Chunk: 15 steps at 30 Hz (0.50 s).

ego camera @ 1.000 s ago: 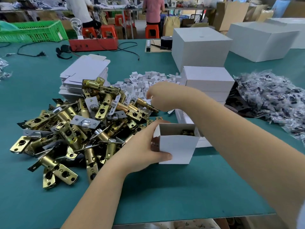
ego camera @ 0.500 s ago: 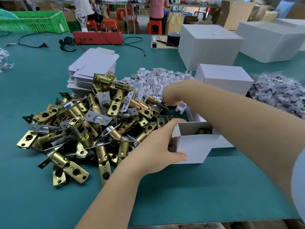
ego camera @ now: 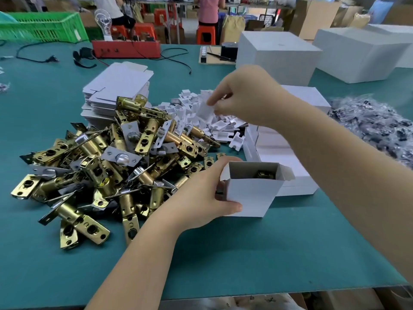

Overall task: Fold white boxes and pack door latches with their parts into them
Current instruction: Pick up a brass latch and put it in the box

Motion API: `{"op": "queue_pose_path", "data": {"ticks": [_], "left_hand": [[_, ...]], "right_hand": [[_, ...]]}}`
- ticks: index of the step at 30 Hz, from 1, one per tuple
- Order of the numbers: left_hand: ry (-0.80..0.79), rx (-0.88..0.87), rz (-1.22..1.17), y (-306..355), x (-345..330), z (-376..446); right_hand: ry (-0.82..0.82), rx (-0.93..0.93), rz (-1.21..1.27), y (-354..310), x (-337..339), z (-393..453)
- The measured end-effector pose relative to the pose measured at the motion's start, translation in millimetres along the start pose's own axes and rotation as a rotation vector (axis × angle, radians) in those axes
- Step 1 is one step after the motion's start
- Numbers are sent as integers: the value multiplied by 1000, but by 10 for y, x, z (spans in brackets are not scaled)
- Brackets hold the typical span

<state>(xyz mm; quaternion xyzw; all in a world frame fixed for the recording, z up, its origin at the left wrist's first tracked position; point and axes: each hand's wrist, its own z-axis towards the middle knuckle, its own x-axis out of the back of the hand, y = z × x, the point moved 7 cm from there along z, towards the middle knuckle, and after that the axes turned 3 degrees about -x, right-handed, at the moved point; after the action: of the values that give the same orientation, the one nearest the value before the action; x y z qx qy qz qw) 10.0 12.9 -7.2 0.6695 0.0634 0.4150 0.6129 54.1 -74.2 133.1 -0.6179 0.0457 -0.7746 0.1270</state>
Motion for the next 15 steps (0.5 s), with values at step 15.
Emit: {"op": "queue_pose_path", "data": {"ticks": [15], "left_hand": [[1, 20, -12, -10, -5, 27]], "right_hand": [[185, -40, 487, 437, 151, -1122]]}}
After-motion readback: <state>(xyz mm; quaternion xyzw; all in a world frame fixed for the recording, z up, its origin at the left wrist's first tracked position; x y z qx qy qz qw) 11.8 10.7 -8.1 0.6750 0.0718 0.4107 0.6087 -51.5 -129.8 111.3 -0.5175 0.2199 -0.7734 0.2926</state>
